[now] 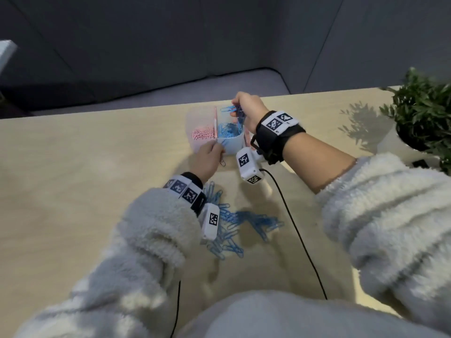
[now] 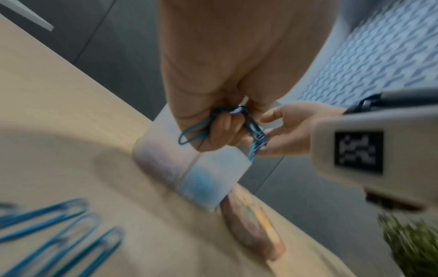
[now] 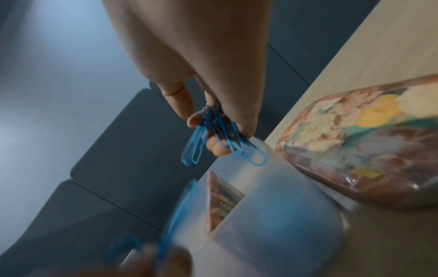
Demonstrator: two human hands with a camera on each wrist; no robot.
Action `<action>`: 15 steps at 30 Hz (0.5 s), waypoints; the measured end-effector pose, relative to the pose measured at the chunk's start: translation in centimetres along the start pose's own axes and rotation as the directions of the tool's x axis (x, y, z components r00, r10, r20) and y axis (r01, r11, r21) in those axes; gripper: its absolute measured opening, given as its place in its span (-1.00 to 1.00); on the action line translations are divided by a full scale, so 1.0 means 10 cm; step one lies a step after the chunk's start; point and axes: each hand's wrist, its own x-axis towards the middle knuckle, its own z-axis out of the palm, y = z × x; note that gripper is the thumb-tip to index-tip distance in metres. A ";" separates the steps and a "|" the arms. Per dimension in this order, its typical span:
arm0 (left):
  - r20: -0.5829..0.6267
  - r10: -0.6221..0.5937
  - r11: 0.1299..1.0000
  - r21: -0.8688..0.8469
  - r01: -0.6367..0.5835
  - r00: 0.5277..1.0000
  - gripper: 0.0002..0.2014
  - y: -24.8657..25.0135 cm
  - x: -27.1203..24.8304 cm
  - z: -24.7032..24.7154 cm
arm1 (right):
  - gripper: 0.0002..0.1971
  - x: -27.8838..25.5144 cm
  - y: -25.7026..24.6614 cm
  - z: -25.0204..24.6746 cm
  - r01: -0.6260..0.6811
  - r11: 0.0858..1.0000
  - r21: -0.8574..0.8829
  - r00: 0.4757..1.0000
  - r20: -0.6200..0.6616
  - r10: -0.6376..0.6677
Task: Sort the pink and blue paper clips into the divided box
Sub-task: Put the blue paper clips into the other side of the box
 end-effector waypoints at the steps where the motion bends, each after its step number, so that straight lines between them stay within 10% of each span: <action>1: -0.034 -0.001 1.000 -0.028 0.000 0.999 -0.73 0.09 0.09 -0.02 | -0.77 0.02 0.02 0.04 -0.005 1.000 -0.017 1.000 0.019 0.005; 15: -0.250 -0.046 0.972 -0.236 -0.015 0.967 -0.70 0.56 0.91 0.24 | -0.77 -0.68 0.51 -0.87 0.183 0.961 -0.209 0.983 0.042 -0.178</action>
